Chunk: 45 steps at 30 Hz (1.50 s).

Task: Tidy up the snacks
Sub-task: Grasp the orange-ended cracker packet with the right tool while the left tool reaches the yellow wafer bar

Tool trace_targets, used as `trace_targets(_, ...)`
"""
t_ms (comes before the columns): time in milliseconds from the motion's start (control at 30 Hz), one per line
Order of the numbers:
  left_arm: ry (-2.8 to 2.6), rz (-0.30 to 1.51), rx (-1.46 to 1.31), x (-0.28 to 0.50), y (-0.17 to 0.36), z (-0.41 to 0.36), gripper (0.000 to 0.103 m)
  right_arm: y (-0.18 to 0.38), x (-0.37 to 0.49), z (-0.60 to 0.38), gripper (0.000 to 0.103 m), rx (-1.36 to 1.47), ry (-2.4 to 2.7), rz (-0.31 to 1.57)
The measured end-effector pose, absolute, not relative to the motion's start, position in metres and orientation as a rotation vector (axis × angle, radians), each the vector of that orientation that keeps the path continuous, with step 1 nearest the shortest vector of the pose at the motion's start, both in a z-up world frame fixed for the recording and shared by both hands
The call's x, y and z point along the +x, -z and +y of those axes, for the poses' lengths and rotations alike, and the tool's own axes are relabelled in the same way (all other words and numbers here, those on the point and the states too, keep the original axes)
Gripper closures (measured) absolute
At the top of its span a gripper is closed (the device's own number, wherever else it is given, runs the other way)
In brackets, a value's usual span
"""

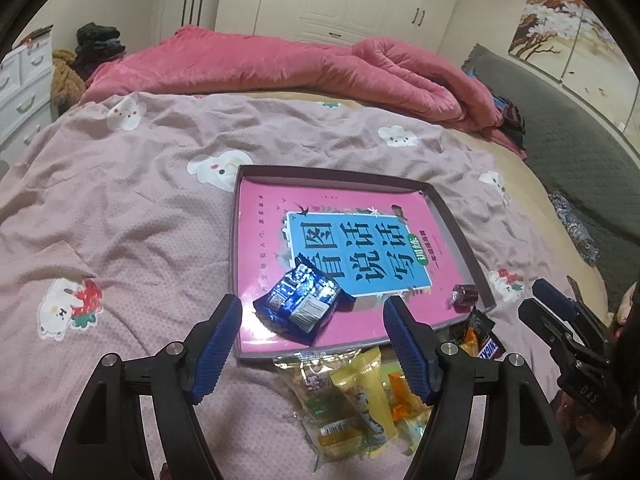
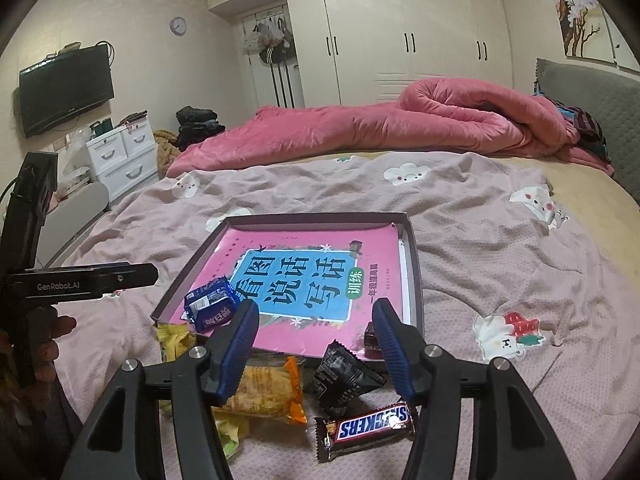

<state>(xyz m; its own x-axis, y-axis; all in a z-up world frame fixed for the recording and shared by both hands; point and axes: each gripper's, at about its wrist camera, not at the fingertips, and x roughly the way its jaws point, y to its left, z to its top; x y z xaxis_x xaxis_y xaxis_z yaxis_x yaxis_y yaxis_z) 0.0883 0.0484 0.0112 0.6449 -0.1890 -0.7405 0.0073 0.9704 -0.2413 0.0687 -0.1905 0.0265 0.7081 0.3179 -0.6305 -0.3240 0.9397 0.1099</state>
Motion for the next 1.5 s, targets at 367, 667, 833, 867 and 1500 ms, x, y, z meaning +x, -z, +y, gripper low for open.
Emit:
trace_targets(367, 0.130, 0.895, -0.225, 0.078, -0.007, 0.042, 0.028, -0.022, 0.059, -0.183, 0.040, -0.036, -0.383, 0.728)
trace_targets(667, 0.151, 0.929, -0.204, 0.070, 0.000, 0.036, 0.028, -0.017, 0.050, -0.178, 0.037, -0.048, -0.416, 0.756)
trace_targets(833, 0.165, 0.954, -0.185, 0.065, 0.006, 0.030, 0.028, -0.014, 0.047, -0.174, 0.036, -0.058, -0.428, 0.772)
trace_targets(867, 0.166, 0.958, -0.182, 0.064, 0.008, 0.030, 0.028, -0.013, 0.046, -0.174, 0.036, -0.056, -0.432, 0.776)
trace_targets(1500, 0.214, 1.065, -0.191, 0.055, 0.035, 0.015, 0.028, 0.006, 0.029, -0.142, 0.028, -0.334, -0.537, 0.819)
